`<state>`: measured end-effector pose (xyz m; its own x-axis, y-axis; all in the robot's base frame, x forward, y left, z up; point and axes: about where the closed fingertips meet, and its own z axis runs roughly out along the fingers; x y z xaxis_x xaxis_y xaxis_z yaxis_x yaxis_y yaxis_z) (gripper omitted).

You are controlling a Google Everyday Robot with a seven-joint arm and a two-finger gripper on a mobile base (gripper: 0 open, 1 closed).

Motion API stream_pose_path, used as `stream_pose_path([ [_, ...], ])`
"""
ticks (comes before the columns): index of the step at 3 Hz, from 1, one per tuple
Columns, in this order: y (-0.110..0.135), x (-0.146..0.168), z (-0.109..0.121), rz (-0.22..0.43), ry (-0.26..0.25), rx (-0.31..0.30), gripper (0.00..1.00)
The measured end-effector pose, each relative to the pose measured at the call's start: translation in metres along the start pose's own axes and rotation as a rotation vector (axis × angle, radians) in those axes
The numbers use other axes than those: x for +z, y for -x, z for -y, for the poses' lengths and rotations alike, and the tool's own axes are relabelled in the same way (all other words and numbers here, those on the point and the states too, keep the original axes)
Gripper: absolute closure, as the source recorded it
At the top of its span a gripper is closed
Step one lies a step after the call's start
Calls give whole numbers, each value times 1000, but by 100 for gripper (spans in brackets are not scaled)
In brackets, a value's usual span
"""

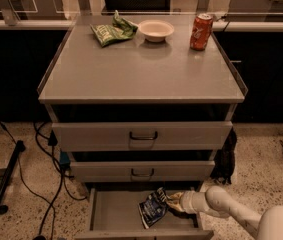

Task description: Place blue chip bag into bottom drawer

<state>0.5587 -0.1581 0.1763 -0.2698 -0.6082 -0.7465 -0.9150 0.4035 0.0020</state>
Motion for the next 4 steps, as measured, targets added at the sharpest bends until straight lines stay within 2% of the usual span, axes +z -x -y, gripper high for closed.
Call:
stream_pose_path([
  [2, 0, 0, 0, 0, 0, 0, 35],
  [3, 0, 0, 0, 0, 0, 0, 6],
  [4, 0, 0, 0, 0, 0, 0, 0],
])
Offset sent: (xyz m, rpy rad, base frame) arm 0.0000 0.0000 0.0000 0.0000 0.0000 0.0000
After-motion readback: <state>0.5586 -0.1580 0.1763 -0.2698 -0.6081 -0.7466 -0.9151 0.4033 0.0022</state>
